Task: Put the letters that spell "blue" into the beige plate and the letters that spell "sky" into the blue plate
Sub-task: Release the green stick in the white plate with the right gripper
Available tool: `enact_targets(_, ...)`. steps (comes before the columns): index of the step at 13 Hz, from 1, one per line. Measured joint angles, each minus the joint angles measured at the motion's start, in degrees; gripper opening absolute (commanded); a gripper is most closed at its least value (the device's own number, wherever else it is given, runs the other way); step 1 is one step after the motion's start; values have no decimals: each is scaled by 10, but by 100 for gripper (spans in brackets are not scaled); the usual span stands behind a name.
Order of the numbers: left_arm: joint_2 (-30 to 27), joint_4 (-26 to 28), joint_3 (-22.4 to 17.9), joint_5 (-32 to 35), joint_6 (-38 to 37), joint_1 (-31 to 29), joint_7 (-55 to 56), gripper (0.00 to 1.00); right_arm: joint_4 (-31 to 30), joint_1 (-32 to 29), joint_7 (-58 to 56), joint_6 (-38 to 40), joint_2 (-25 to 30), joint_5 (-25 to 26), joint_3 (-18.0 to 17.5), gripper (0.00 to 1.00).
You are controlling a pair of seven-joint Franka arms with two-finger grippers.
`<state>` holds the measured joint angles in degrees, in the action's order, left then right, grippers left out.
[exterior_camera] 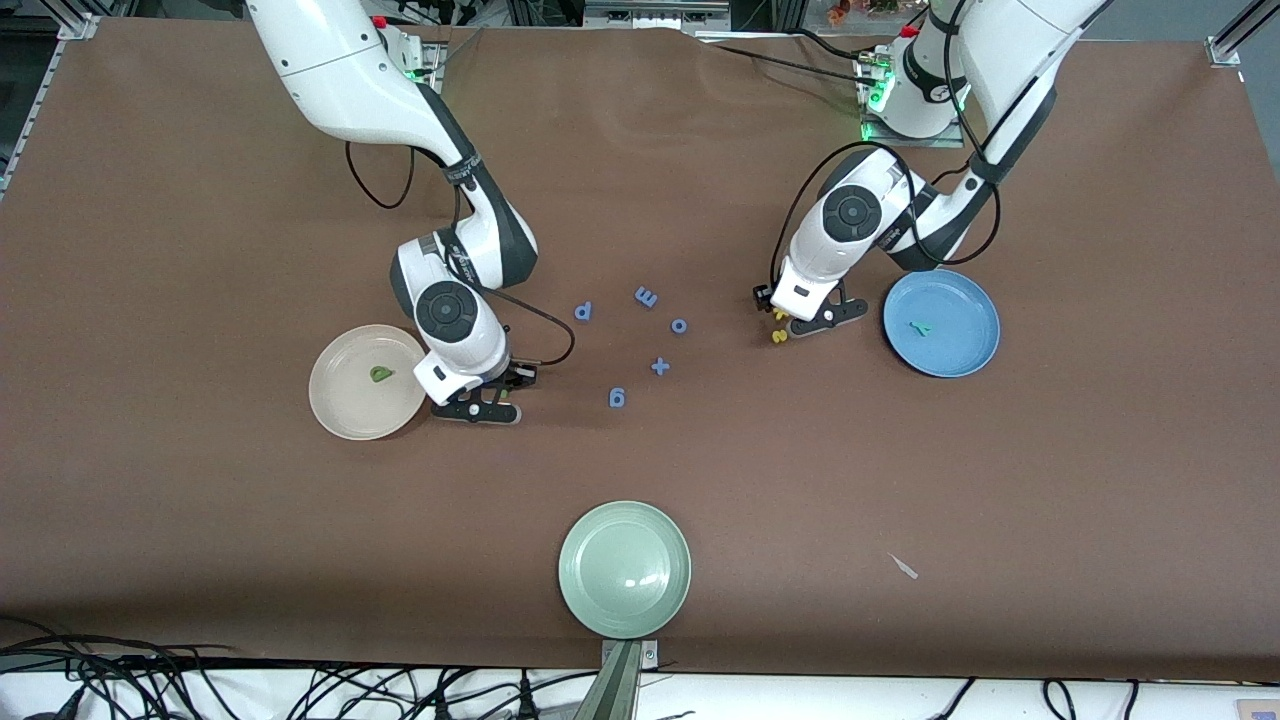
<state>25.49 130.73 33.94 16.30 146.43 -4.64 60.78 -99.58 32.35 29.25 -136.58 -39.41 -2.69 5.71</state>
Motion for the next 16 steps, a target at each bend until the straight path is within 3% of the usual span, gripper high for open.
enact_targets(4,11,-6,-2,7,0,0,6,59,7,-1,-42,41,17,0,28,0)
enact_targets(8,13,-7,-2,15,0,0,7,57,18,-3,-145,135,56,0,99,0)
enact_targets(10,13,-7,-3,17,0,0,7,57,-9,-6,-178,138,78,0,131,0)
enact_targets(12,15,-7,-4,17,0,0,7,57,-77,-8,-212,75,99,0,153,18)
enact_targets(14,17,-7,-7,22,0,0,7,57,-146,-8,-231,0,107,0,163,59)
enact_targets(16,21,-9,-12,38,0,0,10,57,-166,-8,-233,-22,108,0,163,64)
